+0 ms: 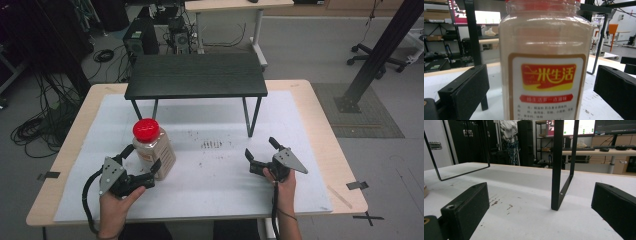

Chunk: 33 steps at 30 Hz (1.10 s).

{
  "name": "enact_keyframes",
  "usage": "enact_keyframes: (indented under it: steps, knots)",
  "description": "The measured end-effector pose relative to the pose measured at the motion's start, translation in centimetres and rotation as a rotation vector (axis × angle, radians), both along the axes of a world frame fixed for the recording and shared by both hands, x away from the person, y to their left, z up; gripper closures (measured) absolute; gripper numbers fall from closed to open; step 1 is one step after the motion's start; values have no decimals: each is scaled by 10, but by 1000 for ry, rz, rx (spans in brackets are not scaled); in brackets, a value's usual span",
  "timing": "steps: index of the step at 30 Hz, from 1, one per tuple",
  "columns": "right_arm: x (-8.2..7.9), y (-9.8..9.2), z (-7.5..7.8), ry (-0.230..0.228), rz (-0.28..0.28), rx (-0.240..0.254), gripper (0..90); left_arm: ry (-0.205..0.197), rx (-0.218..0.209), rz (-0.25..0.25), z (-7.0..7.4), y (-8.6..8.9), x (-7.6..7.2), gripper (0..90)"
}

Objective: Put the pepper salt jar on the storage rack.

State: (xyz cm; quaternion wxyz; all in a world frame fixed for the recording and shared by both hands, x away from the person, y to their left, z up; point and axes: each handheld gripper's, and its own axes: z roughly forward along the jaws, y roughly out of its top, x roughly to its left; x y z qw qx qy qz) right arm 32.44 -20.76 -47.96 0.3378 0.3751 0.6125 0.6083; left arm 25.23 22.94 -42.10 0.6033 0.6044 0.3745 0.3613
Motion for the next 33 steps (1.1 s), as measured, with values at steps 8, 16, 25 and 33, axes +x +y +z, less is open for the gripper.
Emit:
enact_keyframes:
  steps: [8, 16, 25, 33]
  knots:
    - [0, 0, 0, 1, 0, 0, 13, 1, 0, 2, 1, -4, 6, 2]
    - [0, 0, 0, 1, 2, 2, 12, 5, -3, 7, -1, -7, 12, 2]
    - [0, 0, 0, 0, 1, 2, 12, 7, -3, 17, -2, -10, 18, 2]
    - [0, 0, 0, 0, 1, 3, 12, 8, 1, 27, -3, -13, 22, 2]
